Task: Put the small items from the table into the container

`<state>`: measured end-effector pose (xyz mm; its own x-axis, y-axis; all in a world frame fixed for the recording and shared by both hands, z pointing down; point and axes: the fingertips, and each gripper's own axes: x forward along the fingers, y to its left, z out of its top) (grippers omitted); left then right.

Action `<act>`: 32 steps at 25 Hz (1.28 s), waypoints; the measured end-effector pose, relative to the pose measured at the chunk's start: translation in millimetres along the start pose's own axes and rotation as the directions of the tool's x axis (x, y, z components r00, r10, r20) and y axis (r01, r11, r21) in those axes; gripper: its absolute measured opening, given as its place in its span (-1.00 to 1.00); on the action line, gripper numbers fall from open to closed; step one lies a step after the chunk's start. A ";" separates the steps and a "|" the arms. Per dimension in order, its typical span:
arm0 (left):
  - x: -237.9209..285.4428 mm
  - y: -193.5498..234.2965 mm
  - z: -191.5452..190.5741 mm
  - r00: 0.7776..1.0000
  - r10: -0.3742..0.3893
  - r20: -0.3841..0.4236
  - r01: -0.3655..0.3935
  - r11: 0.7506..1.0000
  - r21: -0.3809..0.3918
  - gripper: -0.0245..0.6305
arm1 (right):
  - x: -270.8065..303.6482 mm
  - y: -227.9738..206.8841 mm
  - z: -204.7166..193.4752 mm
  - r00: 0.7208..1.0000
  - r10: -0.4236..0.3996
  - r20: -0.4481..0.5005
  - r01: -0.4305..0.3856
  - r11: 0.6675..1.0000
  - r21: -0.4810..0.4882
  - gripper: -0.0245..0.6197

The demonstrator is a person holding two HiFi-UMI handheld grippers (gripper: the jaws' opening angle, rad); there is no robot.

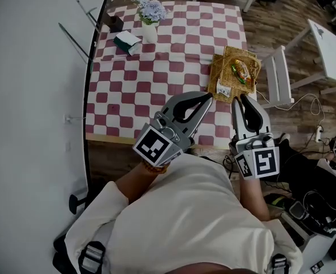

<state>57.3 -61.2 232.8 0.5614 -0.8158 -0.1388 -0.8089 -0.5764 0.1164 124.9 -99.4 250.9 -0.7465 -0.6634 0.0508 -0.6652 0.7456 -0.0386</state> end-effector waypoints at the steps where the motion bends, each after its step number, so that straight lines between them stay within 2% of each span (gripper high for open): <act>1: -2.7 2.3 0.0 1.000 0.010 -0.001 -0.010 1.000 0.000 -0.85 | 2.0 2.5 -0.8 1.000 0.009 -0.003 -0.009 1.000 0.001 -0.66; 6: -28.4 20.5 3.9 0.996 0.088 -0.003 -0.088 0.996 0.020 -0.85 | 19.3 28.1 -5.9 0.996 0.088 -0.015 -0.088 0.996 0.005 -0.66; 8: -43.6 29.4 9.6 0.991 0.135 0.020 -0.136 0.990 0.039 -0.85 | 28.6 44.3 -8.3 0.991 0.136 -0.019 -0.136 0.991 0.008 -0.66; 10: -61.8 37.8 16.0 0.981 0.185 0.053 -0.188 0.981 0.056 -0.85 | 37.9 64.8 -10.9 0.982 0.189 -0.022 -0.189 0.982 0.007 -0.66; 15: -104.0 52.9 18.0 0.955 0.295 0.031 -0.296 0.953 0.060 -0.85 | 60.6 112.7 -13.0 0.950 0.313 -0.021 -0.313 0.950 0.014 -0.66; 17: -116.0 57.5 20.3 0.945 0.324 0.047 -0.327 0.943 0.063 -0.85 | 65.7 125.5 -13.8 0.939 0.343 -0.023 -0.342 0.939 0.018 -0.66; 25: -132.8 66.9 6.3 0.939 0.343 -0.008 -0.342 0.938 0.045 -0.85 | 72.1 139.9 -28.6 0.930 0.363 -0.064 -0.362 0.932 0.017 -0.66; 28: -135.5 76.4 -6.9 0.940 0.342 -0.013 -0.341 0.939 0.043 -0.85 | 78.9 143.5 -51.8 0.919 0.376 -0.119 -0.376 0.926 0.020 -0.65; 32: -141.3 96.2 -44.5 0.929 0.358 -0.096 -0.356 0.934 0.032 -0.85 | 93.5 147.3 -95.3 0.901 0.385 -0.202 -0.387 0.922 0.030 -0.64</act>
<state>-92.1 -3.4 307.4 0.2489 -0.9685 0.0067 -0.9609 -0.2460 0.1270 -41.8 -45.6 345.1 -0.9259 -0.2979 0.2325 -0.3244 0.9421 -0.0849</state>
